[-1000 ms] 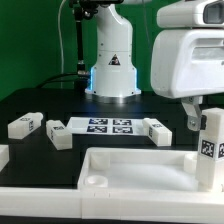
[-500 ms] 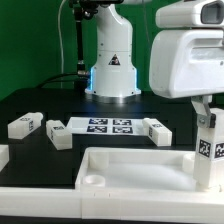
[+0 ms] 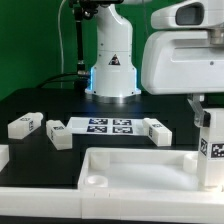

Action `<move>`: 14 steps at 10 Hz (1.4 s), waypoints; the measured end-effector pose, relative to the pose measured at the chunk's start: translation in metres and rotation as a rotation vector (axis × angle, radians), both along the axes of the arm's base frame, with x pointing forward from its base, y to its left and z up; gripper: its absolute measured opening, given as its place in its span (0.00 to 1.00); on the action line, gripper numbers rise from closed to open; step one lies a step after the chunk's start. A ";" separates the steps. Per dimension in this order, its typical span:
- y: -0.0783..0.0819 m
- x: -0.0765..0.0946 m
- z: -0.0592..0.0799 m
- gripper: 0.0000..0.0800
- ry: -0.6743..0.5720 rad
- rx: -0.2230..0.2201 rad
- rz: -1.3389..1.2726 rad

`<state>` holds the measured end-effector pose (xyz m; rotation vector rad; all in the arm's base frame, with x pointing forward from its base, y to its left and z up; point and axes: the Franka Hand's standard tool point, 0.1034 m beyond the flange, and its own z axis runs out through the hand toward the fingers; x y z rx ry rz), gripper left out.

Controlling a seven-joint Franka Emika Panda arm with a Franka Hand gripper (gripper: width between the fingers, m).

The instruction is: Assemble desk

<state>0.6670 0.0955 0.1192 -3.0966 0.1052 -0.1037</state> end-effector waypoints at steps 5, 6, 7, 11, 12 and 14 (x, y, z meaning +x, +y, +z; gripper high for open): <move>-0.003 0.000 -0.001 0.36 0.018 0.034 -0.501; -0.004 0.000 -0.001 0.36 0.023 0.040 -0.615; -0.006 0.000 -0.001 0.36 0.029 0.054 -0.726; -0.009 -0.001 -0.002 0.36 0.060 0.086 -1.030; -0.009 -0.001 -0.002 0.36 0.064 0.086 -1.060; -0.009 -0.001 -0.002 0.36 0.061 0.084 -1.010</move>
Offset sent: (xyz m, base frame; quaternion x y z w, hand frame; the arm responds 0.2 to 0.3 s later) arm -0.0052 0.0037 -0.0098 0.0050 -0.0087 0.2208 0.9753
